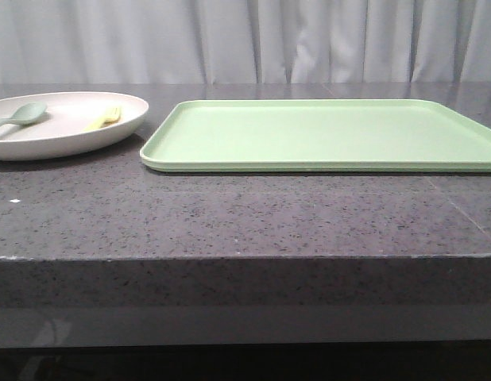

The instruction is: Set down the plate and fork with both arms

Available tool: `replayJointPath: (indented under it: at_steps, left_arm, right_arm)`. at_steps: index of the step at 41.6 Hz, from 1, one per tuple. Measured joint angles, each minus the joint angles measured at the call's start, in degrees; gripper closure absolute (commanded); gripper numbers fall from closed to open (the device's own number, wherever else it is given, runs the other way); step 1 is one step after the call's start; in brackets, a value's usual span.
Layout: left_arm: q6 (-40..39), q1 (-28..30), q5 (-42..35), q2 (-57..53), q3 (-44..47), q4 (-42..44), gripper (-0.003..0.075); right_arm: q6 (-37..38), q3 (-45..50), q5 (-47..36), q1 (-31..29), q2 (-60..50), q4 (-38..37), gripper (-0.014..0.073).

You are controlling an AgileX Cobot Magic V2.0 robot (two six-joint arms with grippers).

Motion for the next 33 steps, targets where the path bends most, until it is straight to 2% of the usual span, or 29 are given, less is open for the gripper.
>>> replayJointPath:
  at_steps: [28,33]
  left_arm:
    - [0.0,0.0,0.0,0.0,0.0,0.0,0.0741]
    - [0.0,0.0,-2.4,0.0,0.0,0.0,0.0741]
  right_arm:
    - [0.0,0.0,0.0,0.0,0.0,0.0,0.0662]
    - [0.0,0.0,-0.1,0.0,0.0,0.0,0.0662]
